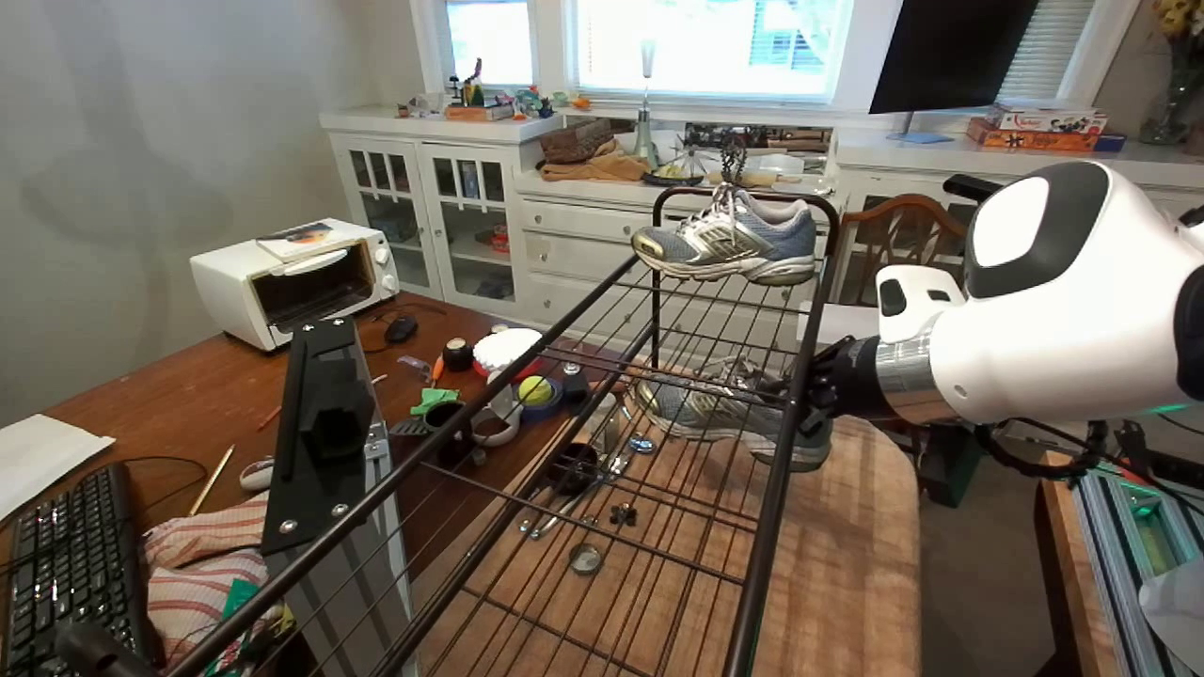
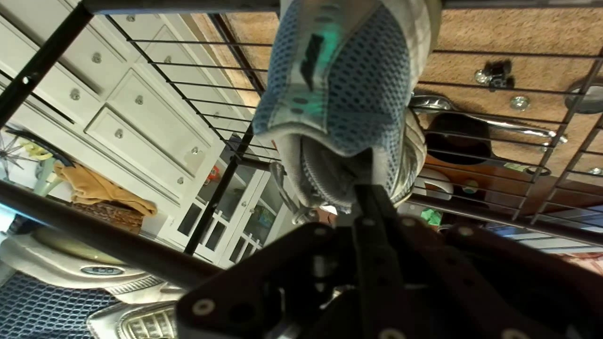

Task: Put the shoe on the left on the middle rack

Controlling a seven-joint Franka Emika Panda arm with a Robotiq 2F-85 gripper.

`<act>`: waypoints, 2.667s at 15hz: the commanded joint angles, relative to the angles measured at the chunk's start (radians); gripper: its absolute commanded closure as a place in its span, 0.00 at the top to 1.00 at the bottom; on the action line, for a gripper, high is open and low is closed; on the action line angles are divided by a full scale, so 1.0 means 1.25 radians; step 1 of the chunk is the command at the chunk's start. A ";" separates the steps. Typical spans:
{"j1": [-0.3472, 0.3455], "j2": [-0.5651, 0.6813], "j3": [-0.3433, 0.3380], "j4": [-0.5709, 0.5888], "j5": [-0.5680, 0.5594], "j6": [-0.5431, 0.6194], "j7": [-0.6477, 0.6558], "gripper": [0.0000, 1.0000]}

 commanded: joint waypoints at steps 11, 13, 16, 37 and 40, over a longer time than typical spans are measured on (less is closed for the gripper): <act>-0.025 -0.043 -0.015 -0.001 -0.006 0.226 -0.004 0.00; -0.043 -0.029 -0.016 -0.001 0.009 0.249 -0.022 0.00; -0.074 -0.005 -0.022 0.000 0.020 0.307 -0.054 0.00; -0.453 -0.164 0.158 0.020 -0.481 0.778 0.393 0.00; -0.429 -0.260 0.137 0.065 -0.521 0.921 0.466 0.00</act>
